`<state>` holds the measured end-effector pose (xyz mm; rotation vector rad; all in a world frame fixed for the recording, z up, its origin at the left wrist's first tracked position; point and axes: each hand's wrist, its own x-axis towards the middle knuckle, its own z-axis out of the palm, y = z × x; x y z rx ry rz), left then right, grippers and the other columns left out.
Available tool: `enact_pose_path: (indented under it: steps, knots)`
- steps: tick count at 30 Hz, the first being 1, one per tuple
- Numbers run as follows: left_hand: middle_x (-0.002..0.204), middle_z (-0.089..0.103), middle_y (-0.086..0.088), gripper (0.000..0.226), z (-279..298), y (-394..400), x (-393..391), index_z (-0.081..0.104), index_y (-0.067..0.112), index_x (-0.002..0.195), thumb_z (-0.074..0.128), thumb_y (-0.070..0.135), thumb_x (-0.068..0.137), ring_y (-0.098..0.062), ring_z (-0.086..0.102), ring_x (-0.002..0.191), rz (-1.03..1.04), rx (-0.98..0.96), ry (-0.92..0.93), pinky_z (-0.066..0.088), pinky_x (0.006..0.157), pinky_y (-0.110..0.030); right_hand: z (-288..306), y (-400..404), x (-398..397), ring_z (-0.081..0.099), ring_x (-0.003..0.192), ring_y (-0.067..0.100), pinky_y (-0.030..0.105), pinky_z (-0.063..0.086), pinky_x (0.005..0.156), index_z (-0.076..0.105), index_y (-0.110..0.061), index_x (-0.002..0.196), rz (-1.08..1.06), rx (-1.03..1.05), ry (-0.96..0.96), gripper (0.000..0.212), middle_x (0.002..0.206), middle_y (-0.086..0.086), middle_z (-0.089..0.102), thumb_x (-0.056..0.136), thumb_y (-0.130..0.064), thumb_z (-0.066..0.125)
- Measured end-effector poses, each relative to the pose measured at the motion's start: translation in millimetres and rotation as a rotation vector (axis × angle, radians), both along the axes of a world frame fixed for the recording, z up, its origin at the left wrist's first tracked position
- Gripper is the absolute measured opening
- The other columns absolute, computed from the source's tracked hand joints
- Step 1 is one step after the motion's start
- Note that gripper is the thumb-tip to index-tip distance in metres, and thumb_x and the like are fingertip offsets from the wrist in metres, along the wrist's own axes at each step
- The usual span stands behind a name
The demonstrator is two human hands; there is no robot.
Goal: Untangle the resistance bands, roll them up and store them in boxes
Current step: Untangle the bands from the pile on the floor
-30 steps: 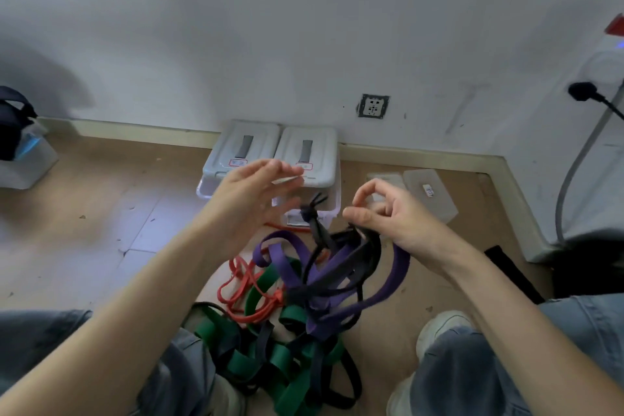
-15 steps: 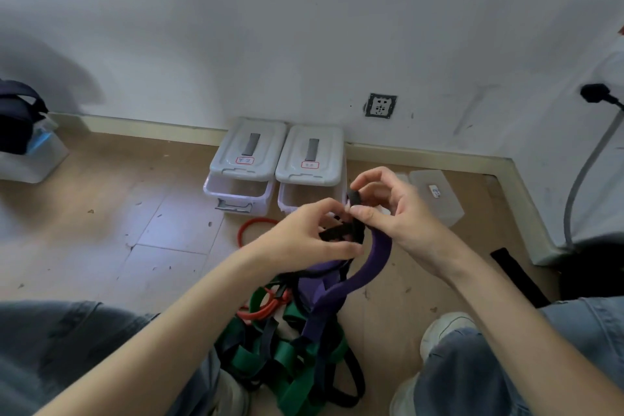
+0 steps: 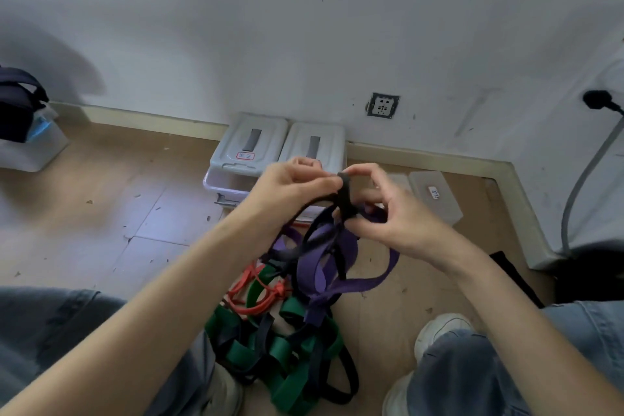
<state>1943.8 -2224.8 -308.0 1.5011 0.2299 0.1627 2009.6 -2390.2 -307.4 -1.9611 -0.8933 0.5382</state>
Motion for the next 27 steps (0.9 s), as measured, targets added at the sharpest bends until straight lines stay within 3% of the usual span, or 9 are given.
enact_pose_path:
  steps: [6, 9, 11, 13, 15, 17, 21, 23, 27]
  knots:
    - [0.094, 0.072, -0.012, 0.015, 12, 25, -8, 0.064, 0.006, 0.084, 0.055, 0.018, 0.083, -0.024, 0.069, 0.094, -0.195, -0.286, 0.135, 0.057, 0.079, -0.033, -10, -8, 21, 0.065, 0.072, 0.001, 0.008, 0.045, 0.066, 0.067, -0.018, 0.082, -0.290, 0.135, -0.083, 0.015, 0.075, -0.007, 0.071, 0.075, -0.009, 0.075]
    - [0.068, 0.067, -0.003, 0.015, 13, 44, -6, 0.053, 0.003, 0.088, 0.041, 0.013, 0.091, -0.015, 0.070, 0.072, 0.048, -0.514, 0.122, 0.056, 0.080, -0.031, -19, -29, 40, 0.065, 0.073, 0.012, 0.019, 0.048, 0.065, 0.061, -0.018, 0.079, -0.688, 0.265, 0.149, 0.010, 0.067, -0.006, 0.068, 0.084, -0.012, 0.067]
    - [0.062, 0.057, -0.003, 0.016, 6, 52, -5, 0.053, 0.003, 0.085, 0.042, 0.011, 0.093, -0.012, 0.059, 0.056, 0.183, -0.292, 0.212, 0.054, 0.081, -0.032, -21, -34, 42, 0.062, 0.072, 0.018, 0.025, 0.047, 0.066, 0.054, -0.016, 0.077, -0.880, 0.313, 0.257, 0.015, 0.064, -0.003, 0.063, 0.090, -0.011, 0.060]
    - [0.074, 0.055, -0.008, 0.015, -8, 51, -4, 0.055, 0.005, 0.084, 0.045, 0.010, 0.094, -0.017, 0.053, 0.063, 0.192, 0.263, 0.396, 0.050, 0.072, -0.031, -13, -28, 37, 0.060, 0.065, 0.014, 0.026, 0.045, 0.062, 0.052, -0.016, 0.079, -0.776, 0.319, 0.303, 0.015, 0.063, -0.004, 0.063, 0.093, -0.010, 0.054]
    - [0.107, 0.055, -0.014, 0.023, -22, 43, -3, 0.053, 0.007, 0.112, 0.053, 0.016, 0.091, -0.026, 0.054, 0.094, 0.066, 0.749, 0.538, 0.049, 0.079, -0.034, 1, -16, 24, 0.059, 0.067, 0.013, 0.027, 0.047, 0.063, 0.052, -0.014, 0.084, -0.536, 0.421, 0.402, 0.011, 0.068, -0.002, 0.063, 0.094, -0.010, 0.050]
    - [0.144, 0.032, -0.013, 0.064, -36, 35, -2, 0.034, 0.017, 0.140, 0.064, 0.024, 0.084, -0.029, 0.035, 0.129, -0.173, 0.913, 0.496, 0.037, 0.104, -0.045, 15, -6, 12, 0.058, 0.066, 0.012, 0.028, 0.051, 0.069, 0.051, -0.010, 0.089, -0.302, 0.577, 0.514, 0.010, 0.068, -0.001, 0.060, 0.096, -0.009, 0.043]
    - [0.130, 0.053, 0.004, 0.054, -46, 0, -5, 0.049, 0.024, 0.128, 0.071, 0.018, 0.080, -0.013, 0.045, 0.123, -0.399, 0.668, 0.002, 0.038, 0.105, -0.040, 39, 1, 4, 0.050, 0.060, 0.008, 0.019, 0.046, 0.061, 0.052, -0.008, 0.087, -0.092, 0.783, 0.625, 0.019, 0.064, -0.002, 0.052, 0.097, -0.011, 0.036]
    - [0.110, 0.066, 0.007, 0.035, -46, -2, -5, 0.059, 0.022, 0.114, 0.069, 0.012, 0.082, -0.010, 0.061, 0.105, -0.360, 0.546, 0.010, 0.047, 0.095, -0.034, 43, -2, 10, 0.050, 0.061, 0.008, 0.017, 0.045, 0.059, 0.053, -0.010, 0.086, -0.130, 0.777, 0.576, 0.020, 0.064, -0.002, 0.052, 0.097, -0.011, 0.036]
    - [0.086, 0.073, -0.008, 0.008, -34, 19, -5, 0.062, 0.009, 0.093, 0.062, 0.014, 0.086, -0.017, 0.069, 0.082, -0.283, 0.346, 0.147, 0.056, 0.078, -0.030, 30, -24, 29, 0.060, 0.072, -0.002, 0.011, 0.047, 0.068, 0.061, -0.023, 0.091, -0.287, 0.165, -0.079, 0.019, 0.085, -0.005, 0.067, 0.096, -0.010, 0.048]
